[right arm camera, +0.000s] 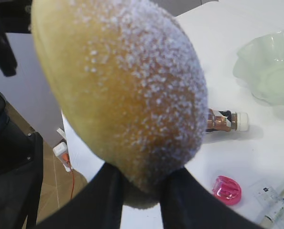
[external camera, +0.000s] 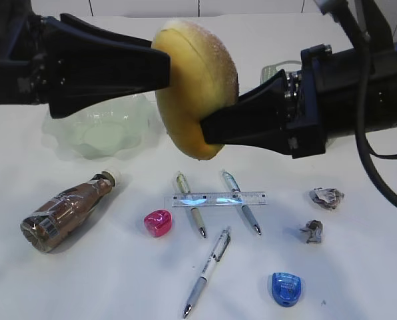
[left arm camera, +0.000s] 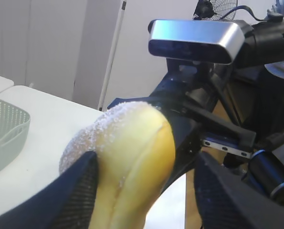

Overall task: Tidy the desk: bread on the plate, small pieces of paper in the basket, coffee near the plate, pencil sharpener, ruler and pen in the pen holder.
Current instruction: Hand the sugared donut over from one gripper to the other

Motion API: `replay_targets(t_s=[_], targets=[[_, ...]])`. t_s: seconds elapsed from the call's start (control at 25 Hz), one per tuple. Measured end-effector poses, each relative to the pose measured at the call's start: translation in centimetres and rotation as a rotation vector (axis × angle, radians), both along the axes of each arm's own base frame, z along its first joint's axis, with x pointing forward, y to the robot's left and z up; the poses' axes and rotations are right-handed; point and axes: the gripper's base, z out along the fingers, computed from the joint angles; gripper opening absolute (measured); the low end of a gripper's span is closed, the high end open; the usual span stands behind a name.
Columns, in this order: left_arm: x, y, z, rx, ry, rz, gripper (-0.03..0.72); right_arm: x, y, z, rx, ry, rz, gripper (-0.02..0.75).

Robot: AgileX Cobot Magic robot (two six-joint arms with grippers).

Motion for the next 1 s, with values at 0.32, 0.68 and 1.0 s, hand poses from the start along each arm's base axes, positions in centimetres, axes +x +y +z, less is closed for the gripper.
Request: replay_targets(t_s=[0.32,0.68,1.0], targets=[[0.7,-0.5,-0.2,-0.016,-0.02,0.048,0.468,0.2,0.0,0.1,0.007,-0.002,-0.027,0.176],[1.0,-0.6,-0.3,-0.006,-0.039,0.09,0.529,0.1,0.1,0.1,0.026,0.011,-0.009,0.176],[1.4,-1.0,-0.5,-0.016,-0.03,0.074,0.531,0.1,0.1,0.1,0.028,0.011,-0.01,0.176]])
